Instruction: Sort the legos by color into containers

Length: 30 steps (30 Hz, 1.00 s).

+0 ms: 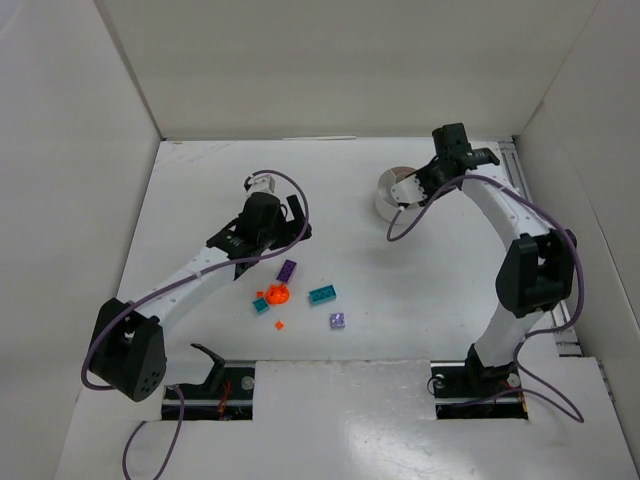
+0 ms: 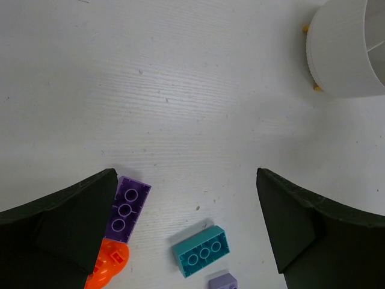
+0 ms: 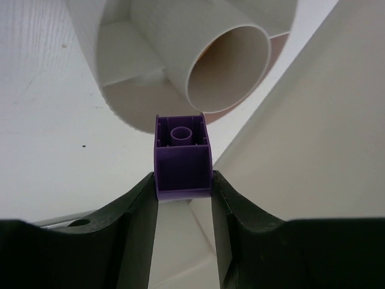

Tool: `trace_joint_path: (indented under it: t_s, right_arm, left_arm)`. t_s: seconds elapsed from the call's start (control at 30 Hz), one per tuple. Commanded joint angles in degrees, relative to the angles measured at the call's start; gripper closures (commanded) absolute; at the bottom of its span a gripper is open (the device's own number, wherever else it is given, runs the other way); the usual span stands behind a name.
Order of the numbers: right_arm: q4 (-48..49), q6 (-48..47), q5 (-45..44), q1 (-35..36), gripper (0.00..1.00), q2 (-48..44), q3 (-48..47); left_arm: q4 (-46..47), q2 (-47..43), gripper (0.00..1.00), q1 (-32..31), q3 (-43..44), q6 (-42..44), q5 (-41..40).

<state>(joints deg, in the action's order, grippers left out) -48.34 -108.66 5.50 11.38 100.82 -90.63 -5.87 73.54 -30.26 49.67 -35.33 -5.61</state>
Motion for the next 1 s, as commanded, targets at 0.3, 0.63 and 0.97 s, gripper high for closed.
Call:
trace_joint_path:
  t_s: [0.3,0.63,0.97]
  right_arm:
    - [-5.71,-3.92,-0.14,0.40,1.00,1.75,-2.89]
    - [-13.63,-9.38,0.57,1.02,1.00,4.48,-4.02]
    - [-11.08,-7.53,-2.95,1.02,0.79,6.15,-5.25]
  left_arm:
    - [0.51,1.35,0.00,0.29,2.89,0.35,-0.28]
    - [0.51,2.40,0.00,0.29,3.42,0.35,-0.28]
    - [1.12,2.93,0.00,0.29,3.94,0.35,0.24]
